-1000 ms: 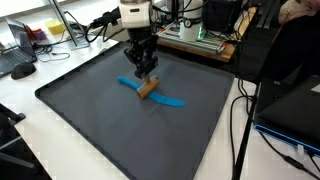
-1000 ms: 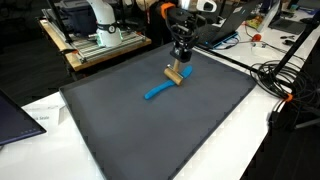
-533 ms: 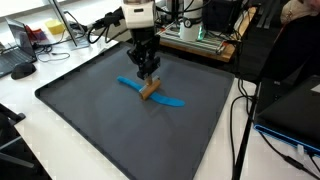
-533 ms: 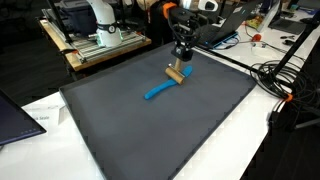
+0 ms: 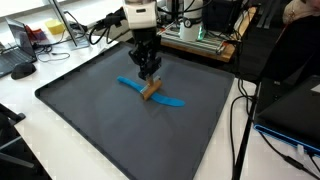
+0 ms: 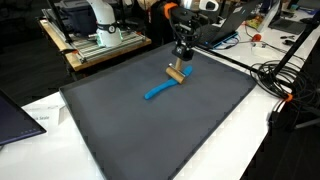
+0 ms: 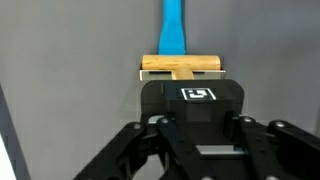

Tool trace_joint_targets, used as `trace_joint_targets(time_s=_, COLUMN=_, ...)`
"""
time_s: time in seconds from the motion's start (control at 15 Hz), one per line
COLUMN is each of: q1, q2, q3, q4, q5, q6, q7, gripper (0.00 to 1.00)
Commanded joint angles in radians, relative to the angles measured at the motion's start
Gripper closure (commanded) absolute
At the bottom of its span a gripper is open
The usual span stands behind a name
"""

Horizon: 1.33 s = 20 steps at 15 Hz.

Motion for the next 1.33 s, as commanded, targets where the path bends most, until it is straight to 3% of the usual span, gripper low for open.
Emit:
trace_joint_targets(time_s=0.0, q1=0.006, q2=0.065, q3=0.033, q4=-0.011, q5=0.087, q6=0.033, q7=-0.053, gripper=0.78)
trace_joint_targets(time_s=1.27, q1=0.028, q2=0.072, q3=0.064, q4=0.0, q5=0.096, q6=0.027, q7=-0.053, gripper=0.78)
